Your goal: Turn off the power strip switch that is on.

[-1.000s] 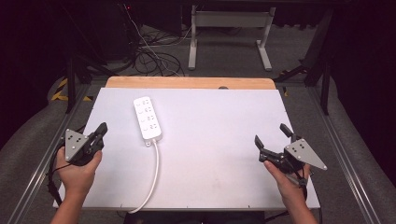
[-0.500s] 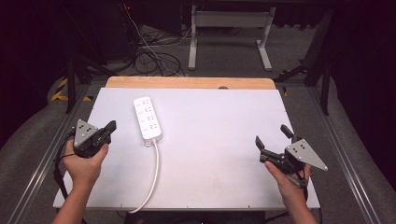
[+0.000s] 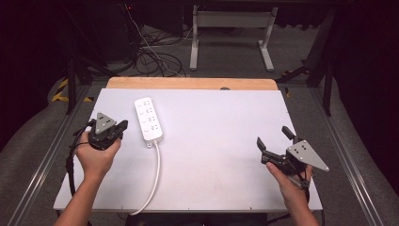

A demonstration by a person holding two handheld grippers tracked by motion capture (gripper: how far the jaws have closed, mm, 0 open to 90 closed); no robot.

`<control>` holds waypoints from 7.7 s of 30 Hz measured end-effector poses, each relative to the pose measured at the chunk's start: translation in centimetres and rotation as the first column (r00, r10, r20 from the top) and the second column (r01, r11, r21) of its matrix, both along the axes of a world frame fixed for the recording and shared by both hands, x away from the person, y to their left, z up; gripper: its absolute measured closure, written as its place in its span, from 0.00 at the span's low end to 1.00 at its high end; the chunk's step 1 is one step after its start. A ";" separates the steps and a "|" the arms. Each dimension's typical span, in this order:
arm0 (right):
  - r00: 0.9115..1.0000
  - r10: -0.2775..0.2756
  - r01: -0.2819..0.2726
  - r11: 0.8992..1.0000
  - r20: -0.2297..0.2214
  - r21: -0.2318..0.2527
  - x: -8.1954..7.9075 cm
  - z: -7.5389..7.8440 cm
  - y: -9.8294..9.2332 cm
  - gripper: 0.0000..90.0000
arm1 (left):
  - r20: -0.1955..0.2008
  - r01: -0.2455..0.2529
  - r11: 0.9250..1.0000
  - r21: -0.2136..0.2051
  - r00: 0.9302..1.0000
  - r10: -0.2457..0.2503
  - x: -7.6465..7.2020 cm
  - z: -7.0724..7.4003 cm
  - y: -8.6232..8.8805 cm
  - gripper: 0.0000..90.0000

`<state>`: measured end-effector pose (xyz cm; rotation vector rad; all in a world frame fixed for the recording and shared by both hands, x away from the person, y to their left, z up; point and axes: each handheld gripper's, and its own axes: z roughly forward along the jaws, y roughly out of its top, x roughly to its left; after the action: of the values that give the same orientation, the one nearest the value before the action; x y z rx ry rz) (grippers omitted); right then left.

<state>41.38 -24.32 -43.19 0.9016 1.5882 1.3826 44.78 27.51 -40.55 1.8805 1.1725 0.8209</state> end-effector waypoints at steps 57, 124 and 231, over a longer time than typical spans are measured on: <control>0.999 0.023 -0.023 0.999 -0.028 -0.023 0.5 -0.2 0.9 0.04 | -0.329 0.058 0.997 0.049 0.943 -0.039 7.9 -4.3 -3.4 1.00; 0.999 0.027 -0.028 1.000 -0.022 -0.008 0.2 0.2 0.8 0.06 | -0.374 0.065 0.996 0.068 0.927 -0.035 8.3 -4.4 -3.6 1.00; 0.999 0.030 -0.030 1.000 -0.027 -0.002 0.2 0.2 0.7 0.07 | 0.210 -0.010 0.976 -0.218 0.976 0.057 -3.3 1.4 0.8 0.27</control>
<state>41.61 -23.62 -42.99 0.9011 1.6298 1.3943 41.52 28.35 -39.10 1.5577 1.1124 0.8555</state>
